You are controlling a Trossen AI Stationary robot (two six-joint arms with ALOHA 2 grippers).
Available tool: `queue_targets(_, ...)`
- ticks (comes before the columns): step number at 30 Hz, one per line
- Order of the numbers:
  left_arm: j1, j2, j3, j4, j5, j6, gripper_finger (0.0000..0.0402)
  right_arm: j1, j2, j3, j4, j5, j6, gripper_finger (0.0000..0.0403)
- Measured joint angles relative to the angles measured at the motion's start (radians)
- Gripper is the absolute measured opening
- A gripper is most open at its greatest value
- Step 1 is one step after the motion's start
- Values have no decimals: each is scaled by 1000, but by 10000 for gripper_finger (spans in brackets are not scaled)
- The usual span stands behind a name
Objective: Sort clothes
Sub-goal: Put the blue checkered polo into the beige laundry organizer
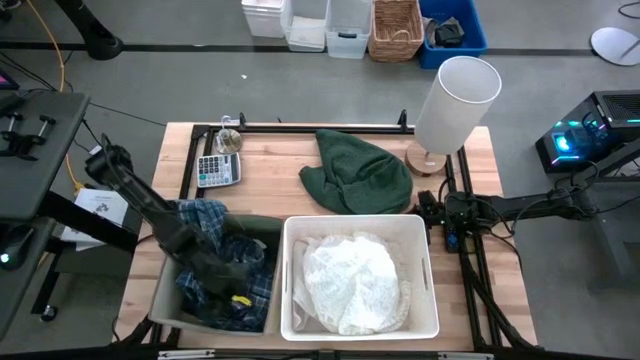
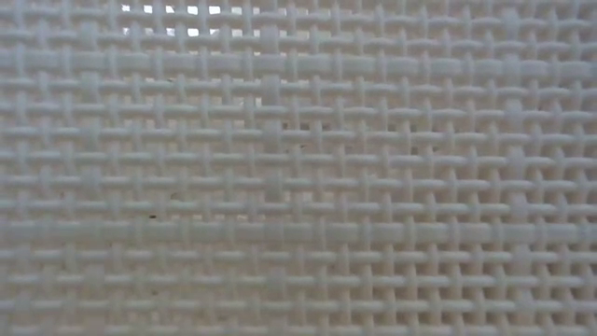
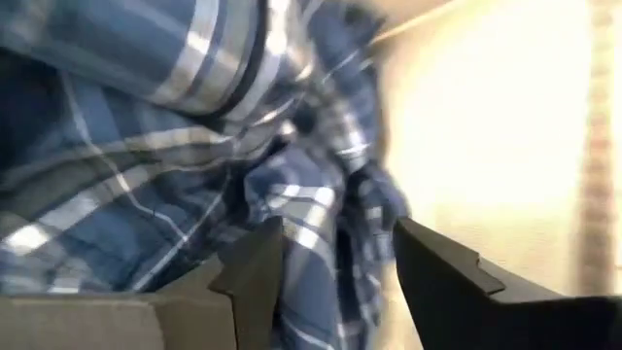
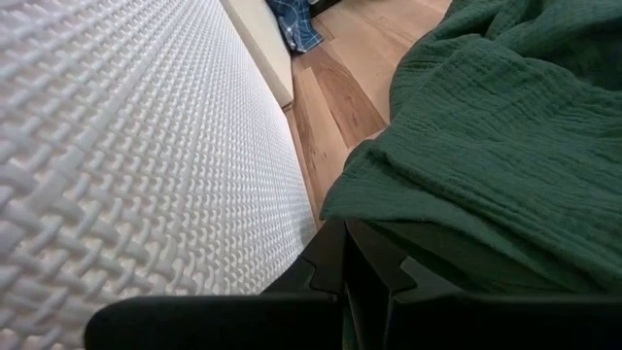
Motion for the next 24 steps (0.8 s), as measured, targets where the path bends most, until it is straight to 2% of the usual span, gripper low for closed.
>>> queue_targets(10, -7, -212, 2, 12, -159, 78, 185, 0, 0, 0, 0, 0, 0, 0)
queue_targets(15, -4, -286, 4, 2, -219, 170, 185, 0, 0, 0, 0, 0, 0, 0)
queue_targets(18, 6, -326, 24, -138, -300, 185, 185, 0, 0, 0, 0, 0, 0, 0)
queue_targets(22, 86, -358, 106, -407, -486, -20, 185, 0, 0, 0, 0, 0, 0, 0)
queue_targets(24, 157, -361, 159, -502, -521, -86, 185, 0, 0, 0, 0, 0, 0, 0)
